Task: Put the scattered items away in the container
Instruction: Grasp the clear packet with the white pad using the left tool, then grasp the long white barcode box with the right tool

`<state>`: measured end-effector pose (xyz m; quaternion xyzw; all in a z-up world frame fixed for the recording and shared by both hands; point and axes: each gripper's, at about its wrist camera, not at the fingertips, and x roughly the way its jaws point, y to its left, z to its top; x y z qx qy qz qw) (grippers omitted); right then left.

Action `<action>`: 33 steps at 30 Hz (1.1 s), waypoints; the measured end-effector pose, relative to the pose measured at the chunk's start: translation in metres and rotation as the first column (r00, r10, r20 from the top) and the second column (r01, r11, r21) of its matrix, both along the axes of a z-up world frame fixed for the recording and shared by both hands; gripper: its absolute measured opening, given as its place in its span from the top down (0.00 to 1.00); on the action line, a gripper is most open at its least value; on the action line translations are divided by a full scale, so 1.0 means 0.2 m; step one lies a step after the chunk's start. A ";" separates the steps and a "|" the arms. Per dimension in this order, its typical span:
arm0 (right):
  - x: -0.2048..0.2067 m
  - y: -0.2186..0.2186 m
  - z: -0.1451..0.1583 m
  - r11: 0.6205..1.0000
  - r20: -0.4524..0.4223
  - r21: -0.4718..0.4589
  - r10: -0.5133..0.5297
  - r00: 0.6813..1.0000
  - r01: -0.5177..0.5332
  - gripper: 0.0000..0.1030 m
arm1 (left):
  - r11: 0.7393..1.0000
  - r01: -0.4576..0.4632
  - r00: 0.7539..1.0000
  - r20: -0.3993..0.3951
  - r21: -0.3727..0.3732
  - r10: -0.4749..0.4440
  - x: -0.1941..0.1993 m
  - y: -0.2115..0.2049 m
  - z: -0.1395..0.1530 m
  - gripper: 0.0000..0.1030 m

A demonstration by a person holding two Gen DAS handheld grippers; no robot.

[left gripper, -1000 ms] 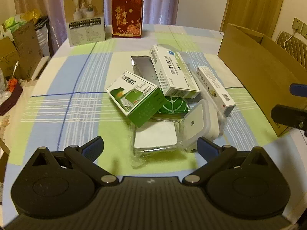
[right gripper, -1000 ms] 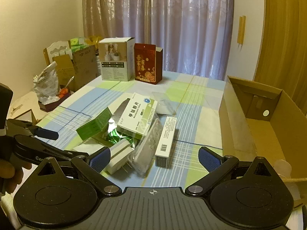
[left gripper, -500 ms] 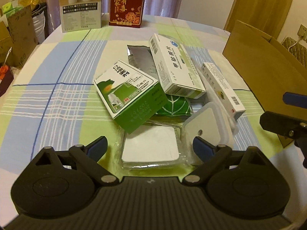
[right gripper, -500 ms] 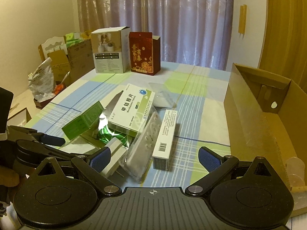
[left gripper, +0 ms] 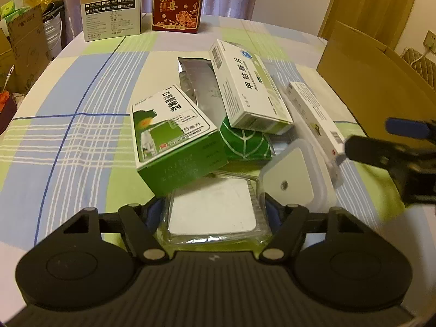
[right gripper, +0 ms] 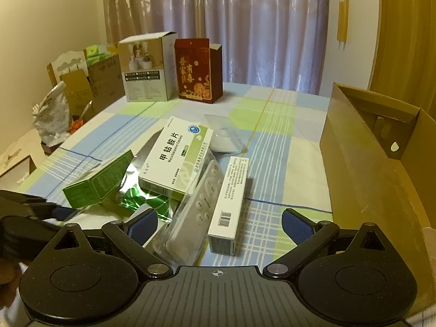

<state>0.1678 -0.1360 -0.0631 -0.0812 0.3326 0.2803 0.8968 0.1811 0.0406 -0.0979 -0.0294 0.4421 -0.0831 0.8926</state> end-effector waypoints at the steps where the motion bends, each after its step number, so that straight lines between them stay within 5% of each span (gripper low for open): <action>1: 0.01 0.01 -0.01 1.000 -0.007 0.001 -0.001 1.000 0.001 0.01 | 1.000 0.000 1.000 -0.006 -0.002 0.000 -0.01 0.00 0.00 0.35; 9: 0.12 0.05 -0.06 0.999 -0.048 -0.023 -0.031 0.998 0.030 0.01 | 1.000 0.007 1.000 -0.026 0.019 -0.007 -0.13 0.00 0.03 0.35; 11: 0.14 0.05 -0.08 0.999 -0.063 -0.030 -0.035 0.997 0.033 0.17 | 1.000 0.005 1.000 -0.022 0.022 -0.004 -0.15 -0.01 0.04 0.35; 19: 0.19 0.06 -0.09 0.996 -0.076 -0.022 -0.087 0.993 0.085 0.26 | 1.000 0.012 1.000 -0.009 0.012 -0.012 -0.23 -0.04 0.07 0.35; 33: 0.15 -0.07 -0.03 0.980 -0.045 0.014 -0.197 0.979 0.198 0.26 | 1.000 0.020 1.000 -0.005 0.000 -0.020 -0.24 -0.05 0.06 0.35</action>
